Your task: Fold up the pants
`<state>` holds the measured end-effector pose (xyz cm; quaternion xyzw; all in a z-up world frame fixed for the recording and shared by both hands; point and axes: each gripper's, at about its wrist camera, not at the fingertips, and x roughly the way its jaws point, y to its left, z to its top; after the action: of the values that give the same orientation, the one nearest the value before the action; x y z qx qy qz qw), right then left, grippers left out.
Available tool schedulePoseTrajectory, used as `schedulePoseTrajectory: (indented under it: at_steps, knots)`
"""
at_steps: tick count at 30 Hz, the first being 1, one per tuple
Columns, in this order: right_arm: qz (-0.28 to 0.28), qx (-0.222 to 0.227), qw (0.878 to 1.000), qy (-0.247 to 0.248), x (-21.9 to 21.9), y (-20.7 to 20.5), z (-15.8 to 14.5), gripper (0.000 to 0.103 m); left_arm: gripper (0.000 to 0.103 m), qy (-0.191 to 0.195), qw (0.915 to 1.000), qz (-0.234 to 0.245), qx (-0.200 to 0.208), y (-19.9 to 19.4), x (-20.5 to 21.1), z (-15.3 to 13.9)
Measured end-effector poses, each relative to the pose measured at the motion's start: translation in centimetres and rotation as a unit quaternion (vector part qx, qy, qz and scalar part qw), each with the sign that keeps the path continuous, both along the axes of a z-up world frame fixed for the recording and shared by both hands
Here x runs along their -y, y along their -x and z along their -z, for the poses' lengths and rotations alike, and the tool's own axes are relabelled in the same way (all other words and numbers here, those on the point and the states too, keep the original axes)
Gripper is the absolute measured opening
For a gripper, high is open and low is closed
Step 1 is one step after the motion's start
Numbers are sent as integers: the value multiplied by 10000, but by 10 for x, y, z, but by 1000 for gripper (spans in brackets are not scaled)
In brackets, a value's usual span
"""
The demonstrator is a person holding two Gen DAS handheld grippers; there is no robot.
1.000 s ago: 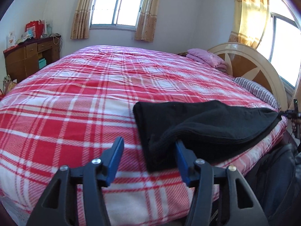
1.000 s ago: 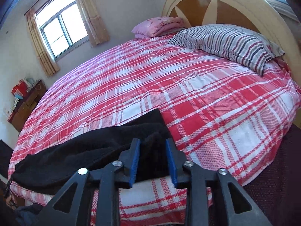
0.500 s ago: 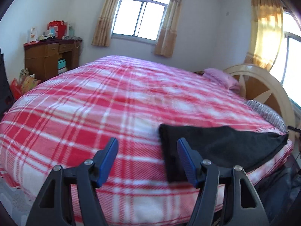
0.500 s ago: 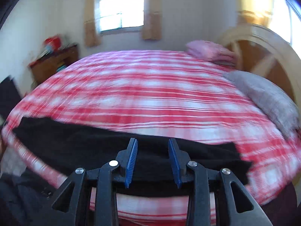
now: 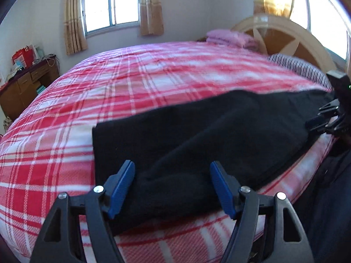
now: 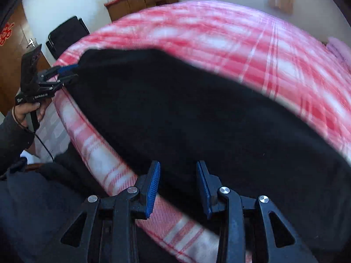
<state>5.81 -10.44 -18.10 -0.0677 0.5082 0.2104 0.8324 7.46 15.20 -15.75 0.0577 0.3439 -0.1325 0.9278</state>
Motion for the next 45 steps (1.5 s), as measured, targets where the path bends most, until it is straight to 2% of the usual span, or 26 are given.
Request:
schedulePoseTrajectory:
  at_steps: [5, 8, 10, 13, 19, 20, 21, 22, 24, 27, 30, 33, 37, 38, 40, 41, 42, 44, 45]
  knots:
    - [-141, -206, 9997, 15, 7, 16, -6, 36, 74, 419, 9991, 19, 46, 10, -11, -7]
    - [-45, -23, 10000, 60, 12, 10, -17, 36, 74, 770, 9968, 21, 198, 13, -12, -21]
    - [-54, 86, 9999, -28, 8, 8, -22, 36, 74, 822, 9963, 27, 233, 13, -8, -26]
    - [-373, 163, 9992, -34, -14, 2, -21, 36, 74, 791, 9967, 44, 192, 10, -2, -25]
    - [-1009, 266, 9918, 739, -65, 3, 1, 36, 77, 891, 9960, -37, -90, 1, -2, -8]
    - [-1007, 322, 9912, 795, -67, 3, 2, 32, 77, 912, 9958, -41, -105, 1, -3, -8]
    - [-965, 315, 9917, 786, -65, 2, -1, 14, 77, 941, 9955, -36, -101, 3, -3, -8]
    - [-942, 286, 9923, 751, -64, 1, -3, 7, 77, 978, 9952, -33, -99, 4, -4, -8]
    - [-946, 279, 9934, 580, -61, 2, -12, 5, 77, 1042, 9945, -37, -115, 4, -7, -9]
    - [-1099, 244, 9920, 574, -61, 12, -17, 5, 77, 1132, 9935, -47, -146, 4, -11, -9]
    - [-1257, 40, 9894, 730, -66, 14, -4, 2, 77, 1185, 9928, -70, -136, 4, -12, -12]
    - [-1289, -154, 9899, 567, -61, 6, 1, 3, 77, 1170, 9931, -32, 1, 6, -7, -25]
    - [-1264, 2, 9917, 230, -52, -10, -26, 4, 78, 1086, 9937, 181, 210, 3, 12, -43]
    - [-1214, 28, 9926, 64, -48, -19, -36, 5, 84, 1090, 9934, 269, 218, 0, 19, -46]
    - [-1025, 89, 9944, -250, -41, -42, -55, 11, 88, 1110, 9924, 478, 242, -7, 37, -47]
    - [-920, 82, 9950, -376, -38, -52, -61, 23, 88, 1101, 9921, 559, 228, -11, 45, -46]
    - [-798, 63, 9954, -529, -37, -66, -66, 40, 88, 1077, 9920, 631, 204, -15, 53, -45]
    - [-557, 31, 9954, -781, -34, -94, -72, 51, 88, 989, 9921, 758, 129, -24, 73, -35]
    - [-437, 28, 9955, -843, -34, -108, -71, 51, 88, 969, 9920, 812, 40, -27, 81, -29]
